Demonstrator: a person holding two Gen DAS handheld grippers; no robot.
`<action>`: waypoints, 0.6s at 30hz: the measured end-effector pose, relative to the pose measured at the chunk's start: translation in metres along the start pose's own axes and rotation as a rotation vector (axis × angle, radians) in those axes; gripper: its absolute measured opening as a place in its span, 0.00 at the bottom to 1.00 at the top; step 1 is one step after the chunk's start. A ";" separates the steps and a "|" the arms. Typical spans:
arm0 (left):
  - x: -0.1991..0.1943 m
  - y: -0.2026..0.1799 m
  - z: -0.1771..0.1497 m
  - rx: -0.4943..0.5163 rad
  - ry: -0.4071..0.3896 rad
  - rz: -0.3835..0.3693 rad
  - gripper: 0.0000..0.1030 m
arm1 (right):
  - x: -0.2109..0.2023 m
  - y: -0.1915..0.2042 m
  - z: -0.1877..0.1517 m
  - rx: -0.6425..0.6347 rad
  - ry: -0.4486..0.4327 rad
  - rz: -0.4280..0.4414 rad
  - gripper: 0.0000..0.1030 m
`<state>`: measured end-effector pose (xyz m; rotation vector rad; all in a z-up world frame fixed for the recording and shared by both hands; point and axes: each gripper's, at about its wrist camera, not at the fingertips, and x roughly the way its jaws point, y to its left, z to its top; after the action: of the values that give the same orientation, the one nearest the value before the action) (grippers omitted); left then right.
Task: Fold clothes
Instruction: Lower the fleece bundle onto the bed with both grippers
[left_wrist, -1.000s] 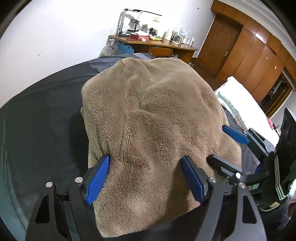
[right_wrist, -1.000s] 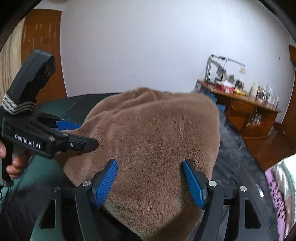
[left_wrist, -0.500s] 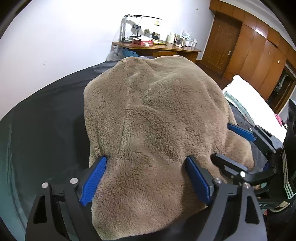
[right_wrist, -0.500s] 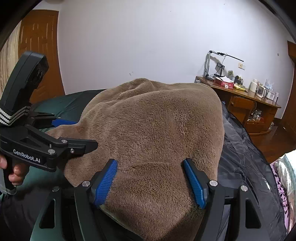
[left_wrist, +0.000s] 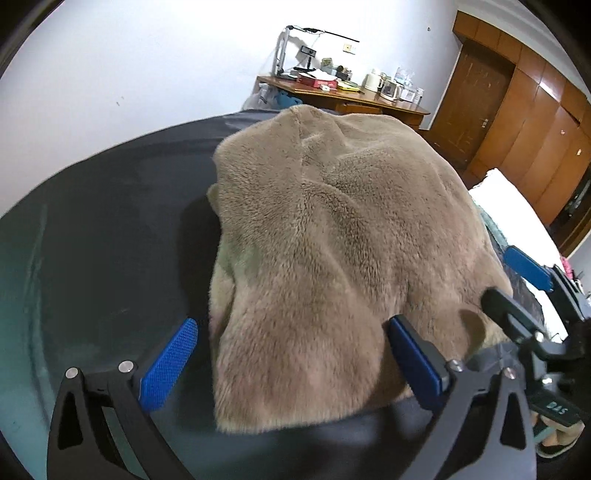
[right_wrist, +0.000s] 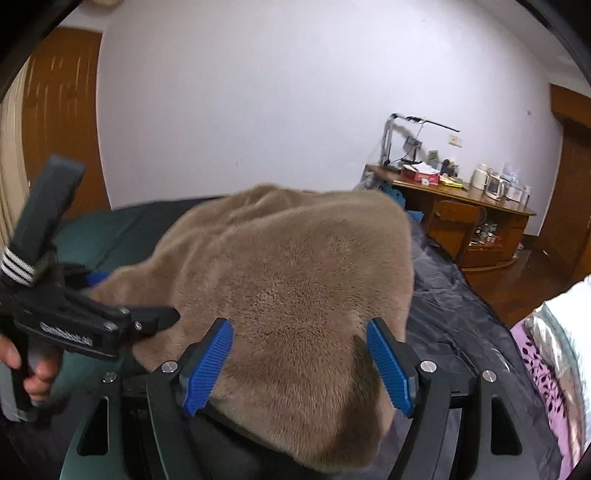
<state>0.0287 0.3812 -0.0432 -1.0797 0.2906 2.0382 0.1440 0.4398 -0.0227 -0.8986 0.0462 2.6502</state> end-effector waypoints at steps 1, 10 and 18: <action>-0.005 -0.001 -0.003 0.003 -0.008 0.008 0.99 | -0.004 0.001 -0.001 0.000 -0.004 -0.005 0.75; -0.024 -0.022 -0.026 0.133 -0.050 0.101 0.99 | -0.016 0.006 -0.015 -0.002 0.028 -0.045 0.75; -0.002 -0.015 -0.035 0.115 0.015 0.071 0.99 | 0.003 0.010 -0.016 -0.006 0.075 -0.106 0.78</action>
<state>0.0617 0.3716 -0.0606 -1.0271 0.4543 2.0495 0.1482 0.4289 -0.0382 -0.9754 0.0085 2.5203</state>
